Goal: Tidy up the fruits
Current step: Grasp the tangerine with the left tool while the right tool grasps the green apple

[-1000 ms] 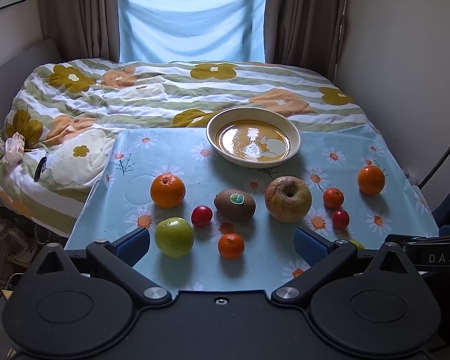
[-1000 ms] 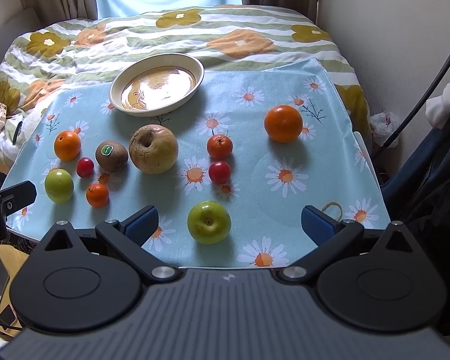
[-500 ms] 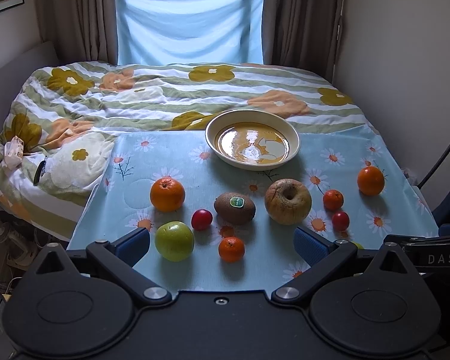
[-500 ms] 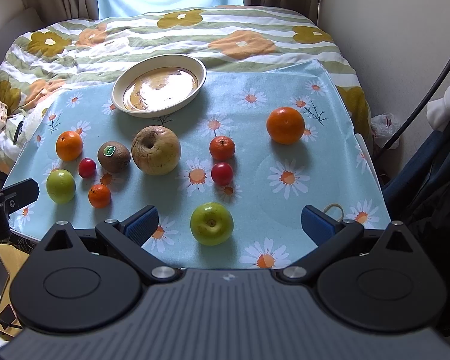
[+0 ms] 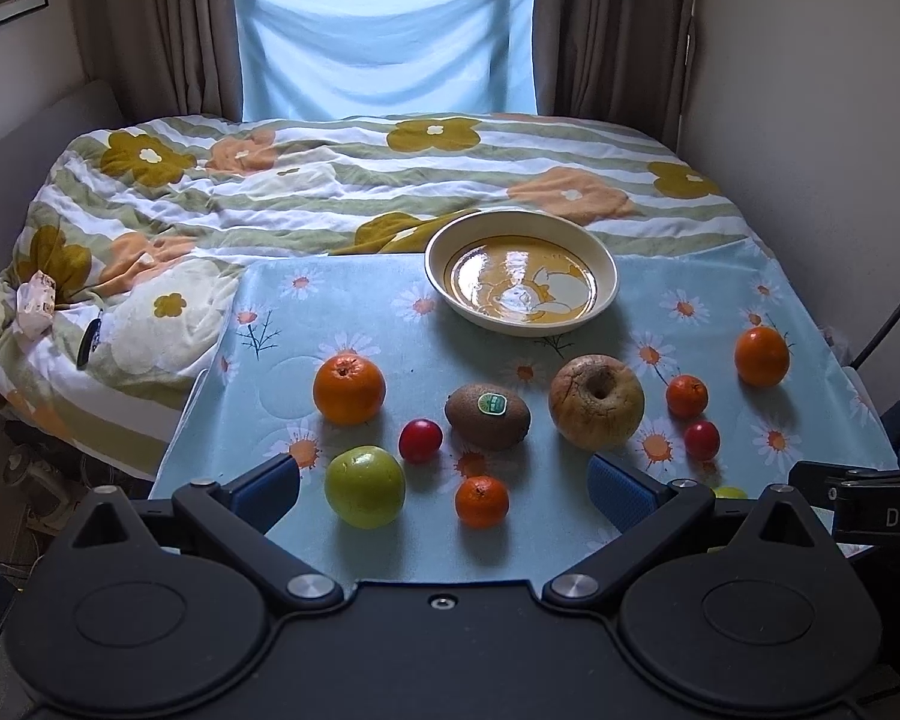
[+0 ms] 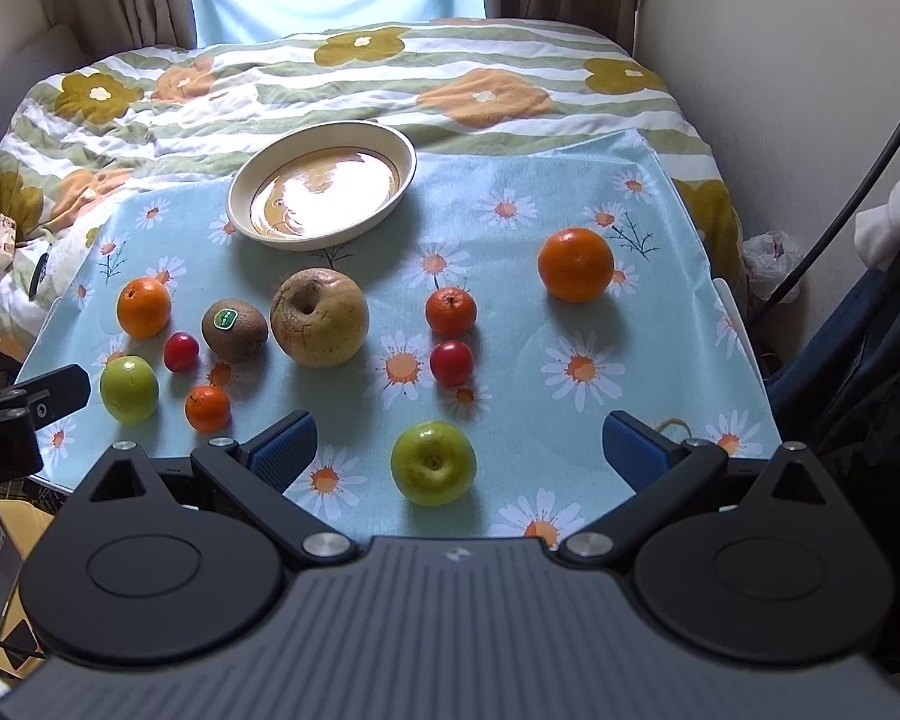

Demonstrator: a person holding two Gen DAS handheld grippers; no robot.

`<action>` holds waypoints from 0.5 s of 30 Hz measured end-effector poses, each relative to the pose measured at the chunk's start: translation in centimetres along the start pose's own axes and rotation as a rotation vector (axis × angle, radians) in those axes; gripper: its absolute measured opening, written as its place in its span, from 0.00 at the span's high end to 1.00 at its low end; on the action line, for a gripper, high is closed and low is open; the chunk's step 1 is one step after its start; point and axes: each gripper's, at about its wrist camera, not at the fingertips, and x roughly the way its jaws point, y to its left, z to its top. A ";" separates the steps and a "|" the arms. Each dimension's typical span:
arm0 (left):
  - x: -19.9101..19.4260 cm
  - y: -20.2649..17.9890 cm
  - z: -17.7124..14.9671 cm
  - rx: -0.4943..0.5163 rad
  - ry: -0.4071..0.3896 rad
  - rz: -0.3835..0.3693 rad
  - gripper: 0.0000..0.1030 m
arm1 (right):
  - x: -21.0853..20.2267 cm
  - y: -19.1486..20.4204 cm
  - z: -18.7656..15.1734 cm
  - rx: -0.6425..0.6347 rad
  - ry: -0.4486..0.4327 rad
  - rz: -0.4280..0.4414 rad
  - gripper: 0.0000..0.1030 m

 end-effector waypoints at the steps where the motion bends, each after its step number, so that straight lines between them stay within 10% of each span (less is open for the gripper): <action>1: 0.2 -0.1 0.0 0.008 0.002 -0.008 0.00 | 0.2 0.0 0.0 0.004 0.005 0.000 0.00; 15: 5.5 -1.4 -2.6 0.051 0.020 -0.034 0.02 | 5.0 -0.2 -1.8 -0.026 0.055 0.041 0.00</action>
